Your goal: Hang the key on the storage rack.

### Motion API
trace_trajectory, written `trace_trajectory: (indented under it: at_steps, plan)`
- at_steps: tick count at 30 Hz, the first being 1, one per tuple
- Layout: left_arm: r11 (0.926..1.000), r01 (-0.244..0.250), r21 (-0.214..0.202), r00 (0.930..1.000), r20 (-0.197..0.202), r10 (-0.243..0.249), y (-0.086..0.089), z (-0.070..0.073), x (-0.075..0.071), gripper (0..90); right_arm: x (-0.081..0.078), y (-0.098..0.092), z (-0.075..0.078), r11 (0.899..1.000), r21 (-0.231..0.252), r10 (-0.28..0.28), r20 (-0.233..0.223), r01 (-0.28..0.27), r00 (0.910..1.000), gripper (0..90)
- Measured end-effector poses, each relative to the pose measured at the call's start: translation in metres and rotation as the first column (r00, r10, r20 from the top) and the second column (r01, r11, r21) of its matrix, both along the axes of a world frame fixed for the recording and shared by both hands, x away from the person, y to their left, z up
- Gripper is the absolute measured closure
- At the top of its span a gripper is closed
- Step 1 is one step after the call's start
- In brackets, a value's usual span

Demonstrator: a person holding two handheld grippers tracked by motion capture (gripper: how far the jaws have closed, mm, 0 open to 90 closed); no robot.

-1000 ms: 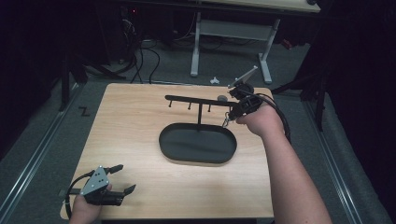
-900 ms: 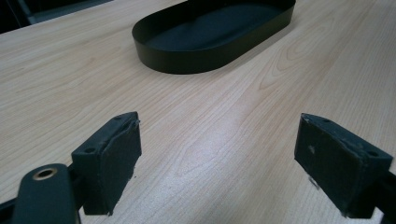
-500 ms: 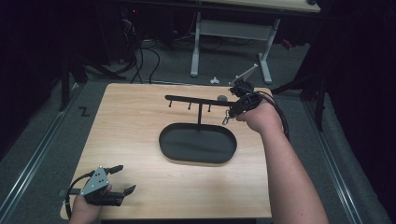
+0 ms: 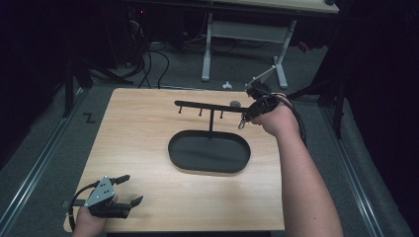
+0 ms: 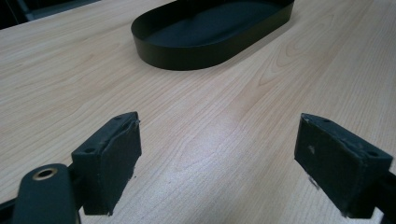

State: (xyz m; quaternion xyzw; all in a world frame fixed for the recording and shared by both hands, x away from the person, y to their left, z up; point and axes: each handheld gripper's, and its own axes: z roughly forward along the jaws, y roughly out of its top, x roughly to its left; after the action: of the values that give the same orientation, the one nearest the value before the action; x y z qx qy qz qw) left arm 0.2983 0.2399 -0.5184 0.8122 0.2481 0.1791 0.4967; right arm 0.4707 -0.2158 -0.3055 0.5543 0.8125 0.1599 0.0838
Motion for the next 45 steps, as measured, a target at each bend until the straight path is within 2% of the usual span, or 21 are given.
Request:
trace_trajectory:
  at_steps: [2,3,10,14,36,45]
  plan:
    - [1.0,0.0,0.0,1.0,0.0,0.0,0.0,0.0,0.0,15.2,0.0,0.0,0.0,1.0,-0.001,-0.001,0.005,0.001,1.0,88.5]
    - [1.0,0.0,0.0,1.0,0.0,0.0,0.0,0.0,0.0,15.2,0.001,0.0,0.0,1.0,0.002,-0.002,0.023,0.002,0.9997,88.5]
    - [1.0,0.0,0.0,1.0,-0.001,0.0,0.0,0.0,0.0,15.2,0.004,0.0,-0.001,1.0,-0.024,-0.017,0.043,0.018,0.9989,85.2]
    - [1.0,0.0,0.0,1.0,-0.001,0.0,0.0,0.0,0.0,15.2,0.003,0.0,0.0,1.0,-0.021,-0.019,0.055,0.02,0.9983,83.6]
    - [1.0,0.004,0.002,1.0,-0.002,-0.004,-0.001,0.0,0.0,15.2,-0.013,-0.007,-0.003,0.999,-0.022,-0.023,0.055,0.024,0.9982,80.2]
    - [0.9999,0.01,0.006,0.9999,-0.006,-0.01,-0.002,-0.001,0.0,15.2,-0.016,-0.007,-0.012,0.999,-0.025,-0.021,0.05,0.022,0.9985,68.9]
